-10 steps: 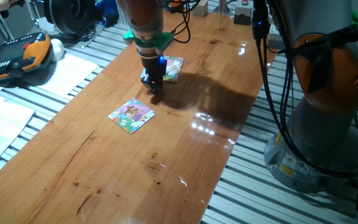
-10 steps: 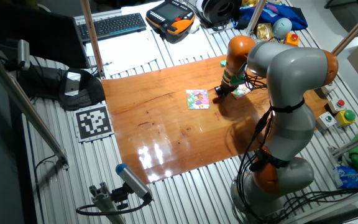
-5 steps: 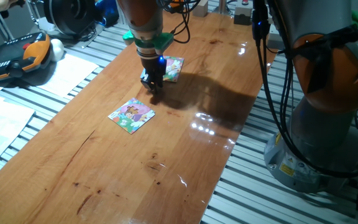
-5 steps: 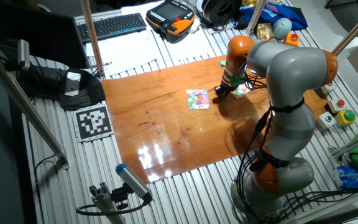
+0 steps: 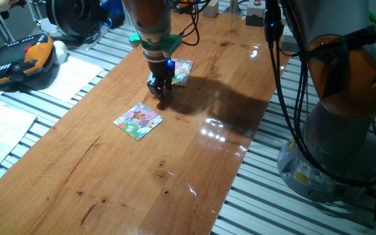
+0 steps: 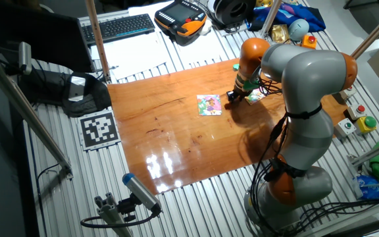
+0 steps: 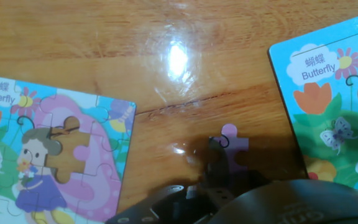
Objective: Assemble one piece of a puzzle
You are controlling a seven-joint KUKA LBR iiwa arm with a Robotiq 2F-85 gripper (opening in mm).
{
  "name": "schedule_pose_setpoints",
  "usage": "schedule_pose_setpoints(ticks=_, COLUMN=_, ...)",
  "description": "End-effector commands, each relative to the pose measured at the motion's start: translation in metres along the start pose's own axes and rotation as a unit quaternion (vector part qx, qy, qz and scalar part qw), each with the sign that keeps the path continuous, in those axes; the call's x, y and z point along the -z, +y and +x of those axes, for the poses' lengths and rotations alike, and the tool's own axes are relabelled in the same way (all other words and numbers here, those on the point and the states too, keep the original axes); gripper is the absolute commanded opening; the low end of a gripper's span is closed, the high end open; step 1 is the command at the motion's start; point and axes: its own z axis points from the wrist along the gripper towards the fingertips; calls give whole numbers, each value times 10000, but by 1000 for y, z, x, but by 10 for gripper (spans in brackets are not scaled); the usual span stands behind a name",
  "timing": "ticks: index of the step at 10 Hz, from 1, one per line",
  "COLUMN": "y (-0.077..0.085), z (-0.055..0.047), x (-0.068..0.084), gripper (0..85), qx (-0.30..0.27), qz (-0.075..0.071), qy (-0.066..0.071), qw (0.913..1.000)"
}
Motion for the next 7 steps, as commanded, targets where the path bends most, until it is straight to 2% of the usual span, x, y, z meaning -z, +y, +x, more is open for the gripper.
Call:
schedule_pose_setpoints(ticks=1, y=0, z=0, x=-1, gripper=510, qx=-9, qz=0, qy=-3, qw=10000)
schedule_pose_setpoints(ticks=5, y=0, z=0, x=-2, gripper=510, qx=-25, qz=-8, qy=5, qw=10000)
schedule_pose_setpoints(ticks=6, y=0, z=0, x=-2, gripper=340, qx=-25, qz=-8, qy=5, qw=10000)
schedule_pose_setpoints(ticks=7, y=0, z=0, x=-3, gripper=340, qx=-17, qz=-8, qy=5, qw=10000)
